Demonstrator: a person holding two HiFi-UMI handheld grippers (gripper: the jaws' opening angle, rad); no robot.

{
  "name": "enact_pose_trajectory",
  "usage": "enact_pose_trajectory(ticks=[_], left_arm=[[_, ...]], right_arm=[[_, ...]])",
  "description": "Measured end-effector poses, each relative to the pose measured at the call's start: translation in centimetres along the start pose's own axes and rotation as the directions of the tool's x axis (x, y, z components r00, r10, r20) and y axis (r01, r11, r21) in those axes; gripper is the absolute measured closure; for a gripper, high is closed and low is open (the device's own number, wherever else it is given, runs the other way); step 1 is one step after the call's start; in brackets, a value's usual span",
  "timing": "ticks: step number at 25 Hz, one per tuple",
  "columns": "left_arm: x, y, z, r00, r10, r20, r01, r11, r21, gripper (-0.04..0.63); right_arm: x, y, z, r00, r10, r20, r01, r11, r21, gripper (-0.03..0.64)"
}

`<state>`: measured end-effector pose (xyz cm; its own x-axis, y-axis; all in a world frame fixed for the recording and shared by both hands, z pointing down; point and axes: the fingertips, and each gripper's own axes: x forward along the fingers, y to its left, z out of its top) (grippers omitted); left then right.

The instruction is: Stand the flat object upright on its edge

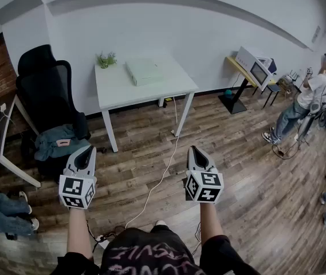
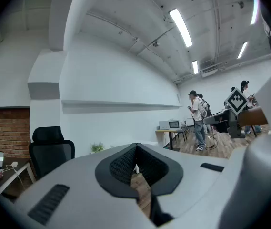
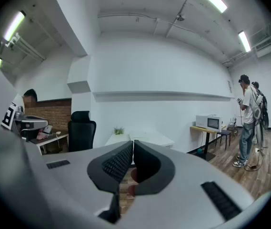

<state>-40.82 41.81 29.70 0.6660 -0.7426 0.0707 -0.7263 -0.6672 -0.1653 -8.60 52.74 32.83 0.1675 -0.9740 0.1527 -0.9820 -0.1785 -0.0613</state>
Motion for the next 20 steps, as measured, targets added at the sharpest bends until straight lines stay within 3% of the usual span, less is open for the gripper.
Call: enact_pose_trajectory(ticks=[20], left_arm=[[1.0, 0.4, 0.1, 0.999, -0.040, 0.015, 0.040, 0.999, -0.007, 0.580]], right_arm=[[1.5, 2.6, 0.1, 1.000, 0.001, 0.001, -0.001, 0.997, -0.073, 0.589]])
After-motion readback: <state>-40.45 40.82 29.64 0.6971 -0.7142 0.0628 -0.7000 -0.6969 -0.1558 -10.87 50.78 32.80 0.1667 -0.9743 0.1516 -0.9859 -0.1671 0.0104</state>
